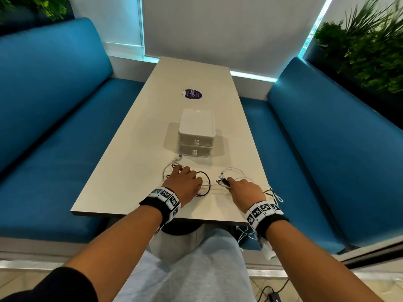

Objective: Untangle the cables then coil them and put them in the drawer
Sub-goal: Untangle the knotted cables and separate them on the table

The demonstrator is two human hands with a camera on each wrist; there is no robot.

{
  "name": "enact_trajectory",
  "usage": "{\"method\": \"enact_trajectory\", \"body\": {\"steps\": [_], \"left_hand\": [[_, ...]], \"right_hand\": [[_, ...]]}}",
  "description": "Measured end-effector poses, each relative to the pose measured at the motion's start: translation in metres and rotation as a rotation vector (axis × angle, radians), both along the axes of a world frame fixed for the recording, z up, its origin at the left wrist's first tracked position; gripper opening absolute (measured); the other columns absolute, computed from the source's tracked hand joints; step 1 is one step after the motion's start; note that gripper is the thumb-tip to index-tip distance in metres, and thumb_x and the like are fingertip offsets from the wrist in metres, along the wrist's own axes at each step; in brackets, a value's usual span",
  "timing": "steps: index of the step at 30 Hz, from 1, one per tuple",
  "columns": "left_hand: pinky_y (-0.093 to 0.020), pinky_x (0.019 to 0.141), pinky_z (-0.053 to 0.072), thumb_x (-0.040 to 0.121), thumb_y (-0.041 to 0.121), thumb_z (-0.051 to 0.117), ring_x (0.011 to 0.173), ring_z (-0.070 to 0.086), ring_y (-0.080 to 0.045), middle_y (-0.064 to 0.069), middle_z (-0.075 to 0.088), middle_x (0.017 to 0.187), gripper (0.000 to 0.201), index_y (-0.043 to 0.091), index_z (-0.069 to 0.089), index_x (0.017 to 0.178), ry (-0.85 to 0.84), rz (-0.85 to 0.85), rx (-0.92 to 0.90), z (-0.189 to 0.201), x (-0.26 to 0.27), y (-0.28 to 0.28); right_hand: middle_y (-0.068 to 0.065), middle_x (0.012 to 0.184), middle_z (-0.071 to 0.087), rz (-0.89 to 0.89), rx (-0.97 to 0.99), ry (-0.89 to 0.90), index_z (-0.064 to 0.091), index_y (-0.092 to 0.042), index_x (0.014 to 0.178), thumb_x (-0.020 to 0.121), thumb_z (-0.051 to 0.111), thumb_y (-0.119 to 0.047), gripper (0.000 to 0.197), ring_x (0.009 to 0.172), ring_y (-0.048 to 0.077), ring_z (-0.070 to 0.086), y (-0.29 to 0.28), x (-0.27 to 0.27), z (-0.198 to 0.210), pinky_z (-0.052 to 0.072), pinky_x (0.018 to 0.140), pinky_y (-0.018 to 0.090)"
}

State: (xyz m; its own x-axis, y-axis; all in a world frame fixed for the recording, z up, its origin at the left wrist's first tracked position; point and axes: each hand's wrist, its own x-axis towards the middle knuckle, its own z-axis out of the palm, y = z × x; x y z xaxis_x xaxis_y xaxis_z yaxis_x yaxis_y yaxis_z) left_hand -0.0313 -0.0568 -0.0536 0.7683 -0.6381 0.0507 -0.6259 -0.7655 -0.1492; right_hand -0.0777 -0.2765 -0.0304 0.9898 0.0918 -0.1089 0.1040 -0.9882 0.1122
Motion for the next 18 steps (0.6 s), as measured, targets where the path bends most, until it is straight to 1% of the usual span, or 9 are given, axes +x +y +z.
{"method": "enact_trajectory", "body": {"steps": [3, 5, 7, 9, 10, 12, 15, 18], "left_hand": [[-0.048, 0.101, 0.028, 0.101, 0.035, 0.037, 0.112, 0.048, -0.028, -0.001, 0.059, 0.114, 0.030, 0.022, 0.061, 0.114, -0.026, 0.002, -0.007, -0.004, -0.002, -0.005], [-0.049, 0.102, 0.028, 0.099, 0.029, 0.039, 0.113, 0.048, -0.027, 0.000, 0.060, 0.114, 0.027, 0.022, 0.061, 0.113, -0.028, 0.009, -0.012, -0.003, -0.004, -0.010], [-0.050, 0.103, 0.027, 0.097, 0.023, 0.039, 0.115, 0.047, -0.026, 0.001, 0.060, 0.113, 0.027, 0.021, 0.059, 0.114, -0.016, 0.027, -0.009, -0.001, -0.005, -0.013], [-0.050, 0.104, 0.026, 0.098, 0.023, 0.037, 0.115, 0.048, -0.026, 0.000, 0.061, 0.113, 0.027, 0.020, 0.057, 0.116, -0.019, 0.031, -0.032, 0.000, -0.004, -0.012], [-0.049, 0.104, 0.027, 0.099, 0.025, 0.037, 0.114, 0.049, -0.026, 0.000, 0.062, 0.112, 0.027, 0.019, 0.057, 0.116, -0.024, 0.028, -0.047, 0.000, -0.004, -0.009], [-0.050, 0.104, 0.028, 0.100, 0.034, 0.037, 0.111, 0.052, -0.027, -0.001, 0.064, 0.108, 0.030, 0.018, 0.059, 0.113, -0.042, 0.010, -0.071, -0.002, -0.004, -0.004], [-0.051, 0.104, 0.028, 0.097, 0.039, 0.039, 0.106, 0.055, -0.026, -0.001, 0.065, 0.102, 0.030, 0.019, 0.060, 0.104, -0.042, 0.013, -0.097, -0.004, -0.003, 0.000], [-0.050, 0.107, 0.025, 0.096, 0.041, 0.038, 0.107, 0.053, -0.022, 0.004, 0.065, 0.102, 0.027, 0.023, 0.057, 0.102, 0.009, 0.032, -0.122, -0.002, -0.001, -0.001]], "right_hand": [[0.013, 0.099, 0.064, -0.019, 0.125, -0.044, 0.042, -0.024, 0.132, 0.101, 0.035, -0.025, 0.032, 0.085, 0.036, 0.063, 0.016, -0.001, -0.001, 0.044, 0.062, 0.037], [0.015, 0.101, 0.064, 0.003, 0.208, -0.038, 0.042, -0.026, 0.133, 0.101, 0.035, -0.028, 0.033, 0.088, 0.038, 0.063, 0.033, -0.002, -0.006, 0.046, 0.066, 0.039], [0.017, 0.101, 0.063, -0.003, 0.297, -0.030, 0.045, -0.022, 0.127, 0.101, 0.037, -0.032, 0.029, 0.090, 0.040, 0.061, 0.047, -0.002, -0.011, 0.048, 0.068, 0.041], [0.017, 0.100, 0.063, -0.031, 0.367, -0.030, 0.046, -0.018, 0.122, 0.102, 0.038, -0.037, 0.029, 0.091, 0.040, 0.060, 0.050, 0.002, -0.012, 0.048, 0.069, 0.042], [0.017, 0.100, 0.064, -0.028, 0.363, -0.036, 0.047, -0.017, 0.121, 0.102, 0.037, -0.040, 0.031, 0.091, 0.039, 0.060, 0.050, 0.004, -0.012, 0.047, 0.068, 0.041], [0.016, 0.099, 0.064, 0.025, 0.284, -0.058, 0.047, -0.017, 0.121, 0.103, 0.035, -0.041, 0.033, 0.088, 0.039, 0.061, 0.045, 0.007, -0.011, 0.046, 0.065, 0.040], [0.013, 0.099, 0.065, 0.109, 0.138, -0.077, 0.044, -0.019, 0.125, 0.103, 0.035, -0.036, 0.030, 0.085, 0.037, 0.062, 0.037, 0.007, -0.004, 0.042, 0.061, 0.038], [0.012, 0.098, 0.065, 0.096, 0.090, -0.073, 0.043, -0.019, 0.124, 0.102, 0.037, -0.030, 0.026, 0.084, 0.036, 0.063, 0.031, 0.008, -0.002, 0.041, 0.060, 0.037]]}}
